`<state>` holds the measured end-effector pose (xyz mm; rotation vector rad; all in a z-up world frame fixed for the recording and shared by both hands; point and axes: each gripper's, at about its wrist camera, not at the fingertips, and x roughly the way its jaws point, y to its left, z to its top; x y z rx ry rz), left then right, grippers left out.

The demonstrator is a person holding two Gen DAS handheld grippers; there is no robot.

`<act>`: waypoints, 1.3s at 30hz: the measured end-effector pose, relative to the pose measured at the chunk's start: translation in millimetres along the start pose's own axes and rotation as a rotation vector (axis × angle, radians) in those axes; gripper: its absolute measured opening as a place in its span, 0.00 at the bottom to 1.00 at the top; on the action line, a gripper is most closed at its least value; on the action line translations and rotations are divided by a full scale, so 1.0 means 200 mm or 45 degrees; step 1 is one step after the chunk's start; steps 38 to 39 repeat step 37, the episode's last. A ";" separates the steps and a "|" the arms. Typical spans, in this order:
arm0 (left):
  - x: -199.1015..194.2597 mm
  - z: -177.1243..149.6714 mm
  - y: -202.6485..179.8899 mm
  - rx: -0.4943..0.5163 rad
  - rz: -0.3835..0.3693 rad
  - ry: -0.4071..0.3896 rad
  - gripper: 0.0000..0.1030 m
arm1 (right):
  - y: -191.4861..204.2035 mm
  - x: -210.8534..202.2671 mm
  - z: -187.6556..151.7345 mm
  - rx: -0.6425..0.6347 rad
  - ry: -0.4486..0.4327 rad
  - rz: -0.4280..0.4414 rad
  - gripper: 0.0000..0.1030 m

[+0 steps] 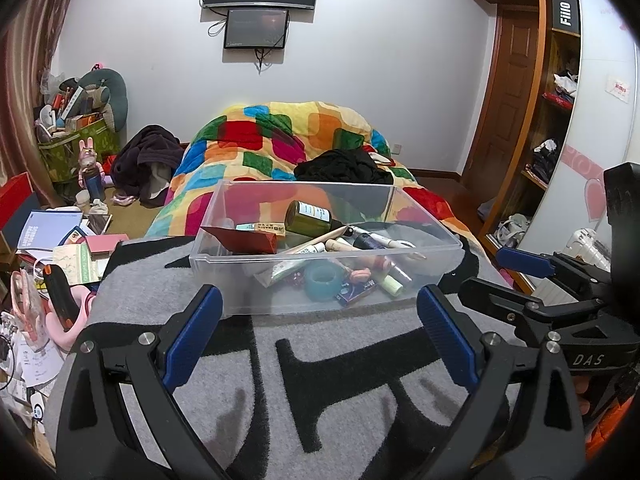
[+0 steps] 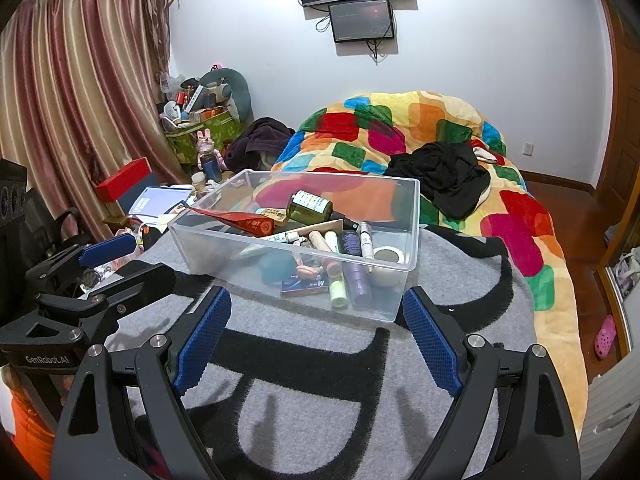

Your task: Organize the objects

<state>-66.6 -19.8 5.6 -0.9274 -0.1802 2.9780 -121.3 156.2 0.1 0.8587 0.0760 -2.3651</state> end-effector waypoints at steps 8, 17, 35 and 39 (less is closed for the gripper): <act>0.00 0.00 -0.01 0.001 -0.004 -0.001 0.96 | 0.00 0.00 0.00 0.000 0.001 -0.001 0.84; 0.00 0.00 -0.01 -0.002 -0.021 0.006 0.96 | 0.00 0.01 -0.01 0.010 0.008 -0.002 0.84; -0.02 0.00 -0.03 0.011 -0.040 0.000 0.96 | 0.00 0.00 -0.01 0.020 0.011 0.001 0.84; -0.03 0.00 -0.04 0.019 -0.032 -0.003 0.96 | 0.00 0.00 -0.01 0.019 0.013 0.000 0.84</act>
